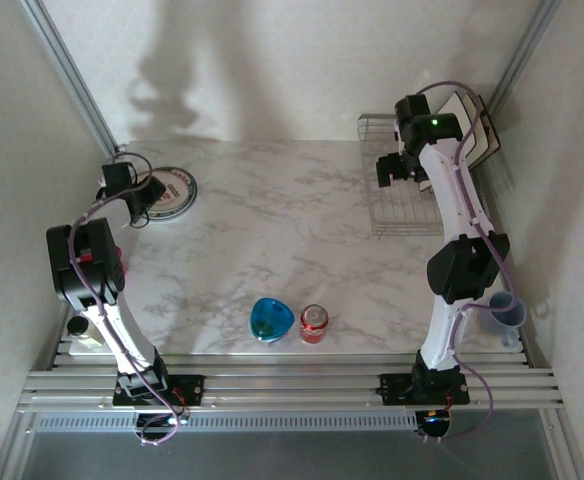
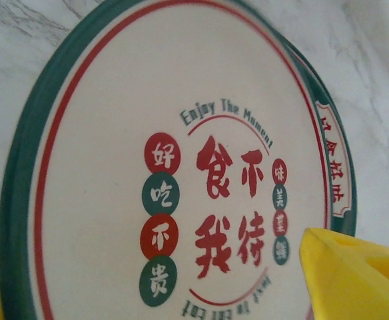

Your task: Unload the plates from the dish rack

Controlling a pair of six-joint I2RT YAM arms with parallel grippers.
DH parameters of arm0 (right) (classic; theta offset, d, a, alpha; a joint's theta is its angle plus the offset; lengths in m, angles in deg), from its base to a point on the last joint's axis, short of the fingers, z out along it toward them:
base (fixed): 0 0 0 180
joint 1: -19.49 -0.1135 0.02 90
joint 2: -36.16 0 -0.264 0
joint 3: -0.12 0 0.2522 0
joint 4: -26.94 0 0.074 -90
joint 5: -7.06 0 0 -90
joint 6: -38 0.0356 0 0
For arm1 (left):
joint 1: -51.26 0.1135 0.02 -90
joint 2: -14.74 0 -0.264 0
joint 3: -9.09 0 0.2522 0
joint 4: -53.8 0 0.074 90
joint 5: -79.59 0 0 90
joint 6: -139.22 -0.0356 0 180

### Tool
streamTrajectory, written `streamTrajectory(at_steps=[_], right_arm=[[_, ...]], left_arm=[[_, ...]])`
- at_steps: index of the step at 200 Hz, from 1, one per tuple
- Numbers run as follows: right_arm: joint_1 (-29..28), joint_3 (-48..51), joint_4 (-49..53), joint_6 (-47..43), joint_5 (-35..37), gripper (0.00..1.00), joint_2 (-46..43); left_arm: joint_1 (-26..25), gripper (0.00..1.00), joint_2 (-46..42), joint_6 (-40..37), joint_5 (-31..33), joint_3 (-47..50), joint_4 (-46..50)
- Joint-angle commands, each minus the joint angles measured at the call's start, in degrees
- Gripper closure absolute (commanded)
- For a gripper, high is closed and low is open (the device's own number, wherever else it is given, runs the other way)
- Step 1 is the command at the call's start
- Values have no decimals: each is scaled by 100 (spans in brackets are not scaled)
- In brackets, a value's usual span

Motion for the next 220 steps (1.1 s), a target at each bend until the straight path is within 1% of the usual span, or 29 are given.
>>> streamTrajectory(at_steps=[1, 33, 40, 67, 122, 164, 203, 220], right_arm=[[33, 32, -60, -58, -40, 1, -196], [29, 10, -61, -75, -46, 1, -199], [34, 9, -54, -83, -42, 1, -200], [64, 14, -42, -119, -33, 1, -214], [142, 80, -54, -180, -17, 1, -343], [170, 185, -78, -207, -16, 1, -453], [184, 160, -78, -231, -21, 1, -472], [243, -57, 38, -251, -20, 1, -409]], left_arm=[[-126, 16, 32, -562, 556, -384, 689], [-219, 12, 51, -872, 852, -683, 1164], [-251, 10, 64, -959, 934, -748, 1268], [-309, 6, 99, -1174, 958, -890, 1497], [-336, 5, 233, -1211, 853, -800, 1467], [-379, 5, 304, -1269, 946, -750, 1513], [-432, 4, 287, -1407, 1117, -879, 1732], [-499, 4, 162, -1534, 1200, -1089, 2047]])
